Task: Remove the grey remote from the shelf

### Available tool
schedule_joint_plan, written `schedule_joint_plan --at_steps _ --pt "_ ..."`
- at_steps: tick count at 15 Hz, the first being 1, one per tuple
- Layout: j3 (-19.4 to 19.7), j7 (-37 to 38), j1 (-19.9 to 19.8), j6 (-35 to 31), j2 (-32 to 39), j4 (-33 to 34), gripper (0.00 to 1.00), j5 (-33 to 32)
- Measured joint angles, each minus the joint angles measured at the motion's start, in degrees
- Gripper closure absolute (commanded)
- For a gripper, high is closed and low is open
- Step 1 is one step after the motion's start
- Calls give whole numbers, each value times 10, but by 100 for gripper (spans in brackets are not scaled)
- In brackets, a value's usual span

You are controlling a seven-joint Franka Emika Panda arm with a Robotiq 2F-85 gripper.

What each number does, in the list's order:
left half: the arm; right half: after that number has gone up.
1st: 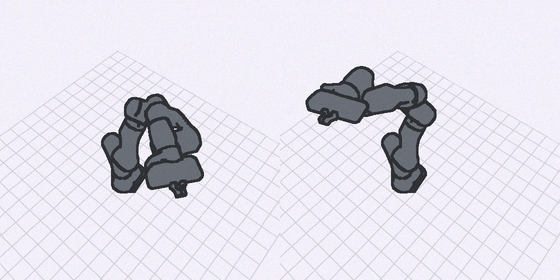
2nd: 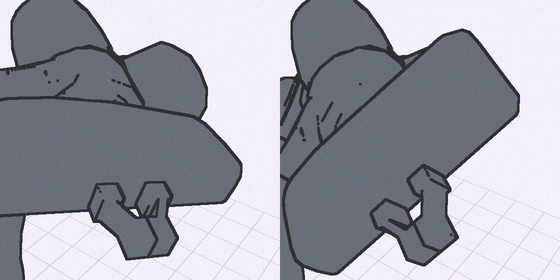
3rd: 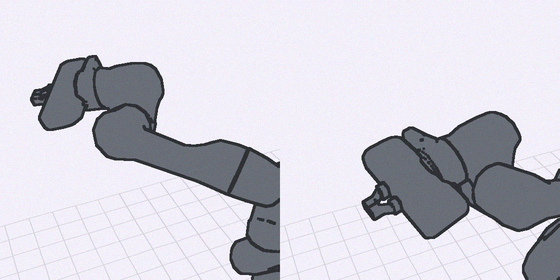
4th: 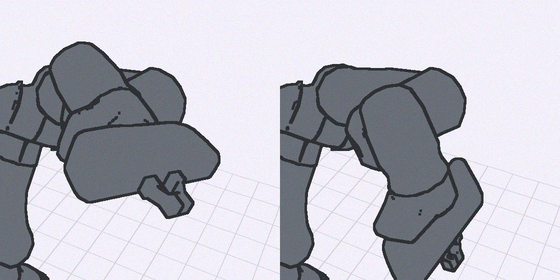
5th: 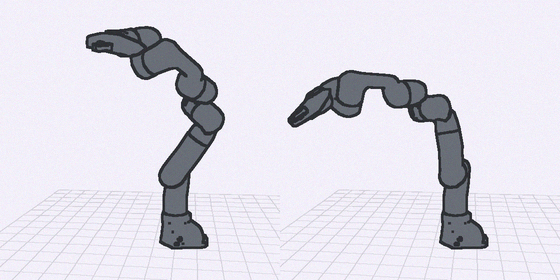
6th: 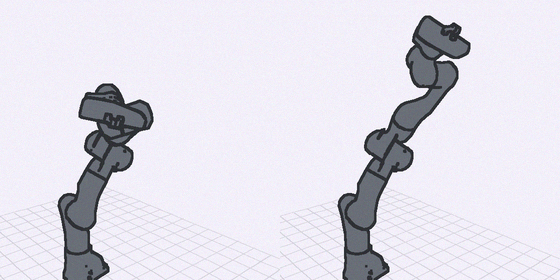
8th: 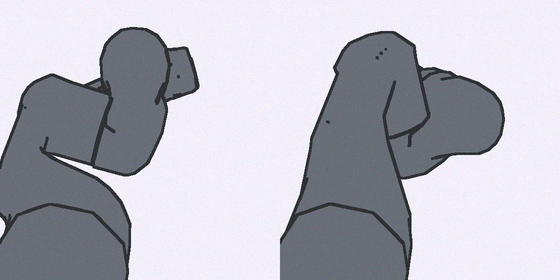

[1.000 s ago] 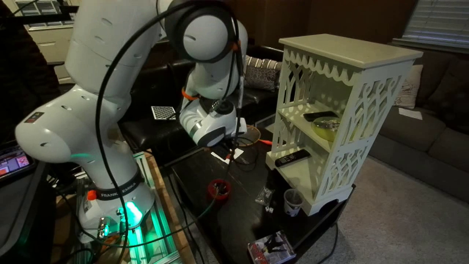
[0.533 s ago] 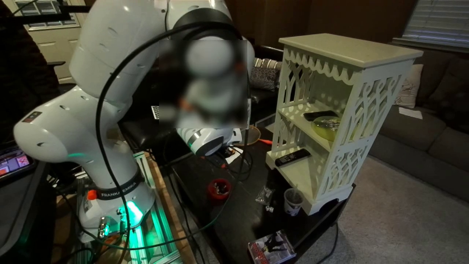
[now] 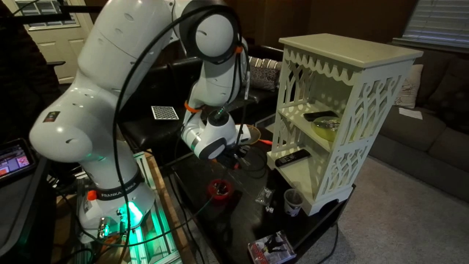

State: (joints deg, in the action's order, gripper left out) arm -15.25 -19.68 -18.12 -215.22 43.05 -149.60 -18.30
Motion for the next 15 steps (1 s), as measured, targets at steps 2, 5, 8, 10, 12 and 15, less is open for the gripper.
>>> schedule_joint_plan --at_steps 2,5,8,10,12,15 --pt "60 -8 80 -57 19 19 80 13" --pt "106 -8 147 -83 54 43 80 6" --pt "109 1 140 -82 87 59 80 -89" --pt "92 7 96 -82 108 64 55 -174" --pt "78 8 51 -82 122 66 55 -220" --pt "78 9 41 -82 124 67 80 -229"
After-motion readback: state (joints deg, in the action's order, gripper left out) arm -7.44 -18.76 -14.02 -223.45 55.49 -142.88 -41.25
